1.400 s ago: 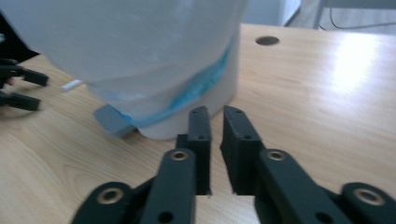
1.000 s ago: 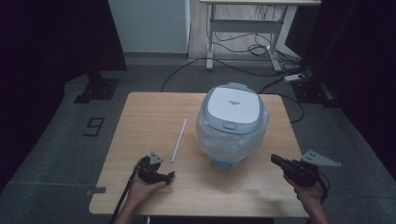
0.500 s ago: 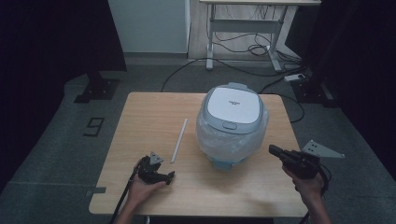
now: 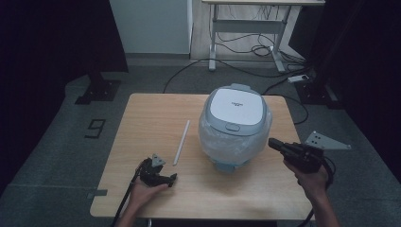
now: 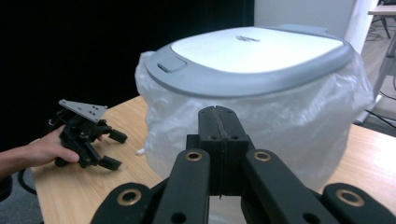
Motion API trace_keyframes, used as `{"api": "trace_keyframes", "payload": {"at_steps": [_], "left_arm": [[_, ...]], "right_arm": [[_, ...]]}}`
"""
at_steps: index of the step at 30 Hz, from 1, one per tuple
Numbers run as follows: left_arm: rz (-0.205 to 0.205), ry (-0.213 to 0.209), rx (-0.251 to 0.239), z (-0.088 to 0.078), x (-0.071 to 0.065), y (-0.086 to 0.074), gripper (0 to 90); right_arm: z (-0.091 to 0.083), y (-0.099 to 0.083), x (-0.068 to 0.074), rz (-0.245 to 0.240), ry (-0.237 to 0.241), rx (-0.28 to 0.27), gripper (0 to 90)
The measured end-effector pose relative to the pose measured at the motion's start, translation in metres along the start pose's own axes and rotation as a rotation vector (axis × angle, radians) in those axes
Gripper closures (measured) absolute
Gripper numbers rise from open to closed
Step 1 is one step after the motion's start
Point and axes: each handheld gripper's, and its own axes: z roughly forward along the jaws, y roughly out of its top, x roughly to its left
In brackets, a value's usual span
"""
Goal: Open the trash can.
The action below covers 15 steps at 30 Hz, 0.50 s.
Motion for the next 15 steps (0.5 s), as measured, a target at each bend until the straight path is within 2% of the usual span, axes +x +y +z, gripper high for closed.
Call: {"api": "trace_keyframes", "payload": {"at_steps": [15], "left_arm": [[0.0,-0.001,0.001,0.0,0.0,0.0,6.8]], "right_arm": [[0.018,0.019,0.002,-0.004,0.026,0.004,89.9]]}}
